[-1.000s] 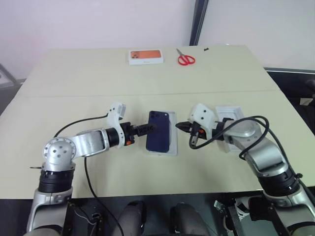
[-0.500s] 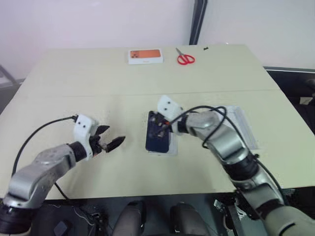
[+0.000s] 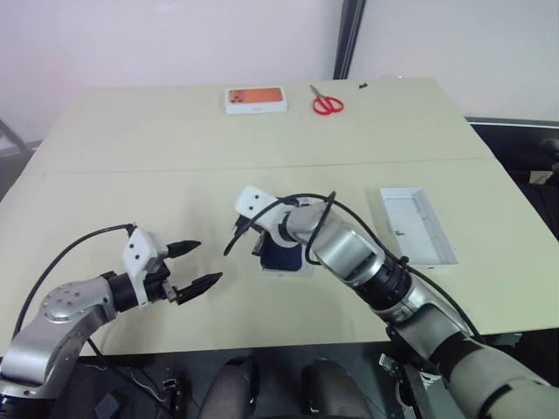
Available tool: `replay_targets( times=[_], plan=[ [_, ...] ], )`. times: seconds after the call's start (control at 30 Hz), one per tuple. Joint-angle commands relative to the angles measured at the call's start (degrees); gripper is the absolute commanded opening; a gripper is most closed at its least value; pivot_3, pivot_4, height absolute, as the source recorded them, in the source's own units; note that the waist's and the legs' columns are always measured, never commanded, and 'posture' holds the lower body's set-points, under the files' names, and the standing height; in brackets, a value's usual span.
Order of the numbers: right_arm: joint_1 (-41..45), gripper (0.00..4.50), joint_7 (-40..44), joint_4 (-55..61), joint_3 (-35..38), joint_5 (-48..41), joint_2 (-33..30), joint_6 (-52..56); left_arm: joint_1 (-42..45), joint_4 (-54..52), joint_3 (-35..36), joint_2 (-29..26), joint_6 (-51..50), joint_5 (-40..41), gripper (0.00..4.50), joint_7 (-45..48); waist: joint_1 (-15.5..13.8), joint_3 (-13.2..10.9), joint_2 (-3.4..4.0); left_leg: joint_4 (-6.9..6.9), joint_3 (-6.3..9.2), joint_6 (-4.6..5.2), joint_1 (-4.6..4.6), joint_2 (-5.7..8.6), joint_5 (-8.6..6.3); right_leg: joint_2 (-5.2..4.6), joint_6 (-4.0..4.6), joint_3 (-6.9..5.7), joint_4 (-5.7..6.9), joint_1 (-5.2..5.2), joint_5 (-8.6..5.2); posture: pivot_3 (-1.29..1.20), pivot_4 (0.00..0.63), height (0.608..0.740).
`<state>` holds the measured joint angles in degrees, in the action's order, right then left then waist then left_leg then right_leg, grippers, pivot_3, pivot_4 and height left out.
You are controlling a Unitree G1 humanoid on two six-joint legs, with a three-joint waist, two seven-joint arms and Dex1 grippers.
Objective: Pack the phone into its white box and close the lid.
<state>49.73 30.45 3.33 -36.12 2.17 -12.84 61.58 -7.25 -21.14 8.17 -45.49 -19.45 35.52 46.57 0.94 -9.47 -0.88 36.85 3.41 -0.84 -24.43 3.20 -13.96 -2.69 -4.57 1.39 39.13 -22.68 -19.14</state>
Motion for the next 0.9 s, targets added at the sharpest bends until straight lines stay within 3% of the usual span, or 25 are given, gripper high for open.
replay_targets(
  times=[0.03,0.2,0.33,0.5,0.6,0.73,0.9],
  plan=[
    [-0.17,0.00,0.83,4.00,-0.09,0.89,-2.59,1.03,-0.41,-2.81,1.31,1.00,0.39,-0.53,4.46,0.07,-0.08,0.00,0.00,0.00,0.00,0.00,0.00,0.00,0.00,0.00,0.00,-0.01,0.00,0.00,0.00,0.00,0.150,0.740],
    [-1.71,0.00,1.20,8.20,1.32,-0.17,-5.02,3.53,-0.05,-3.42,0.71,2.20,-0.34,-0.90,4.46,-0.08,0.04,0.01,0.01,-0.01,0.01,0.02,0.00,0.00,-0.01,0.00,0.00,0.00,0.02,0.05,0.00,0.00,0.150,0.740],
    [-4.66,0.00,2.22,13.88,10.70,-5.03,-3.59,-0.06,1.64,-3.67,-0.54,3.41,-1.77,-2.03,4.46,-1.91,-0.17,0.00,0.01,0.00,0.01,0.03,-0.01,0.00,-0.02,0.00,0.00,0.00,0.02,0.20,0.00,0.00,0.150,0.740],
    [-8.86,0.00,6.62,17.58,17.22,-8.55,-10.57,-3.11,7.18,-2.41,-3.79,5.36,-8.63,-4.76,4.46,-7.88,-0.45,0.01,-0.01,0.06,0.05,0.06,0.01,0.01,-0.03,0.01,-0.02,-0.06,0.01,0.27,0.01,0.00,0.150,0.740],
    [-11.21,0.00,8.93,16.80,20.04,-9.61,-16.61,-3.54,12.06,-1.04,-3.02,9.28,-15.23,-0.78,3.59,-12.24,-0.45,0.00,0.00,0.14,0.05,0.11,0.01,0.03,-0.06,0.01,-0.03,-0.07,0.00,0.36,0.01,0.00,0.150,0.740],
    [-13.42,0.00,10.96,16.11,19.43,-8.35,-24.22,-5.75,18.94,0.74,-9.98,9.78,-22.02,-6.10,1.60,-14.75,-0.08,0.01,0.01,0.15,0.05,0.11,-0.01,0.03,-0.06,0.02,-0.03,-0.06,0.08,0.29,0.01,0.00,0.150,0.740],
    [-15.04,0.00,10.15,15.81,15.64,-5.50,-26.83,-8.03,28.21,5.83,-18.07,11.34,-31.23,-10.59,1.60,-16.75,0.14,0.01,0.01,0.16,0.02,0.11,0.00,-0.01,-0.05,0.11,-0.04,0.00,0.12,0.26,0.00,0.00,0.150,0.740]
  ],
)
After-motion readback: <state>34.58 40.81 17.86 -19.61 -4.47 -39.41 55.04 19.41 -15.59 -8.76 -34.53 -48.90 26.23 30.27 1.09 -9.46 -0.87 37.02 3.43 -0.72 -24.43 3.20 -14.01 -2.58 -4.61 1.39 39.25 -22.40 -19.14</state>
